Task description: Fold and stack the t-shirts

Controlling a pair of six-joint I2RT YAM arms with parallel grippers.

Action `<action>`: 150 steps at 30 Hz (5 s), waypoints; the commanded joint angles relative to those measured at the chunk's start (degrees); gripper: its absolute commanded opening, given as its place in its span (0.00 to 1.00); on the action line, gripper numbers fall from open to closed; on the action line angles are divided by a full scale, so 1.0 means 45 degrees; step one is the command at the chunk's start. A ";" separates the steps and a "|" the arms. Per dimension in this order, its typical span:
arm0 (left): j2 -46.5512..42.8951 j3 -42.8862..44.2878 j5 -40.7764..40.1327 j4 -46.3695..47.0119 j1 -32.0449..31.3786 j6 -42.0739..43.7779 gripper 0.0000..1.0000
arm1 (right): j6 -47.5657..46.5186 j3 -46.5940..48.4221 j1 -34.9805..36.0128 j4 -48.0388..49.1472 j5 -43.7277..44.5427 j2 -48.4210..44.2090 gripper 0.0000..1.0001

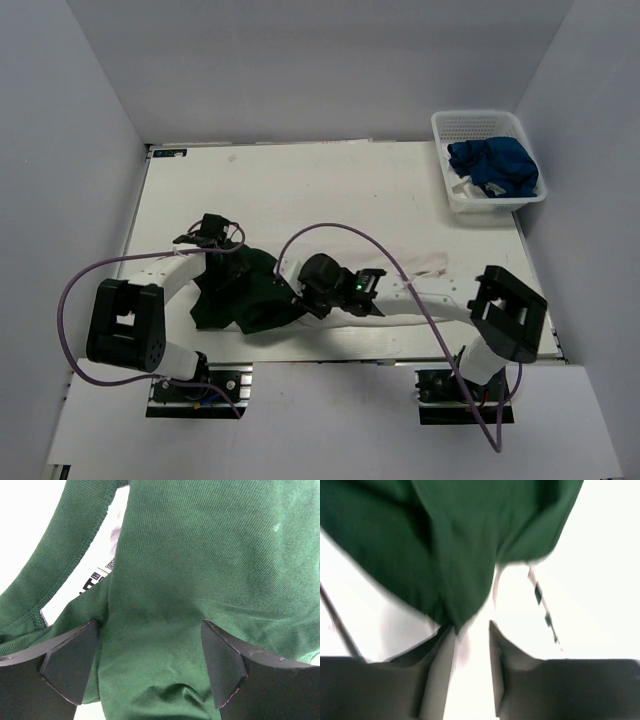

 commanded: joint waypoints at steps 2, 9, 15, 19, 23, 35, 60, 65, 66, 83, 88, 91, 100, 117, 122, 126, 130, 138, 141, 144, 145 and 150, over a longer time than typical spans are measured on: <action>0.0275 -0.0102 0.0290 0.0906 0.0053 0.0297 0.91 | -0.0646 -0.1315 0.0061 -0.1088 -0.0431 -0.1347 0.48; -0.0230 0.0287 0.0290 0.0342 0.0053 0.0532 0.89 | 0.0465 -0.1436 -0.0056 -0.0177 -0.0492 -0.2323 0.90; -0.1423 -0.0197 0.0329 0.0494 0.0053 0.0533 0.83 | 0.2455 0.0438 -0.0524 0.0298 0.0505 -0.1042 0.90; -0.1620 -0.0648 0.0329 0.0846 0.0053 0.0533 0.68 | 0.3201 0.2076 -0.1284 0.0180 -0.0529 0.0115 0.79; -0.1620 -0.0649 0.0329 0.0848 0.0053 0.0533 0.50 | 0.3280 0.3366 -0.1793 -0.0752 -0.1271 0.1892 0.64; -0.1991 -0.0240 0.0095 0.0828 0.0053 0.0767 0.07 | 0.2362 0.4073 -0.2302 -0.0757 -0.2111 0.3847 0.42; -0.2676 0.0641 -0.2367 -0.0716 0.0678 0.0318 0.12 | 0.3730 0.3428 -0.3415 0.0064 -0.1662 0.2637 0.01; -0.2207 0.0968 -0.2249 -0.1124 0.0796 0.0201 0.87 | 0.3476 0.3702 -0.3376 -0.0385 -0.1916 0.2656 0.42; -0.2206 0.1107 -0.2249 -0.1241 0.0796 0.0201 0.92 | 0.3495 0.3722 -0.3395 -0.0444 -0.1878 0.2598 0.47; -0.3338 0.0369 0.7299 0.1235 0.0092 0.3462 0.99 | 0.4217 0.1654 -0.4508 -0.1108 0.1208 -0.0526 0.90; -0.2833 -0.1214 0.7846 0.3811 -0.0883 0.2370 0.99 | 0.4782 0.0521 -0.5543 -0.1421 0.1385 -0.1404 0.90; -0.2051 -0.1449 0.9035 0.4987 -0.1449 0.2251 0.99 | 0.4882 0.0148 -0.6031 -0.1538 0.1384 -0.1659 0.90; -0.1211 -0.3654 0.7655 0.3955 -0.1958 0.2310 0.99 | 0.5057 -0.0262 -0.6989 -0.2163 0.2206 -0.2265 0.90; -0.3397 0.1867 0.3983 -0.0712 -0.1765 0.3208 0.99 | 0.5448 -0.0360 -0.7653 -0.2065 0.0916 -0.1836 0.90; -0.2812 0.0919 0.3238 -0.1867 -0.1763 0.1415 0.99 | 0.5760 -0.0827 -0.7634 -0.2203 0.0681 -0.1894 0.90; -0.2557 -0.0666 0.4157 -0.1010 -0.1763 0.0419 0.99 | 0.5722 -0.0986 -0.7868 -0.2512 0.0408 -0.1758 0.90; -0.2227 -0.1177 0.3596 0.0182 -0.1763 -0.0169 0.99 | 0.5623 -0.1277 -0.8044 -0.2535 0.0213 -0.1485 0.90; 0.3059 0.3989 0.1289 -0.0296 -0.1529 0.0647 0.99 | 0.4745 -0.1181 -0.8024 -0.2905 -0.0840 -0.0062 0.90; 0.6302 0.7137 0.0741 -0.1336 -0.1529 0.1624 0.99 | 0.4609 -0.1181 -0.7966 -0.2536 -0.1793 0.0252 0.90; 0.8992 0.9501 0.1613 -0.1631 -0.1257 0.2017 0.99 | 0.4239 -0.0986 -0.7907 -0.2631 -0.2615 0.0507 0.90; 0.9547 1.0590 0.1792 -0.1903 -0.1255 0.2017 0.99 | 0.4198 -0.0966 -0.7830 -0.2652 -0.2600 0.0469 0.90; 1.0316 1.1076 0.2808 -0.1519 -0.1255 0.2017 0.99 | 0.4101 -0.1024 -0.7829 -0.3062 -0.1664 0.0293 0.90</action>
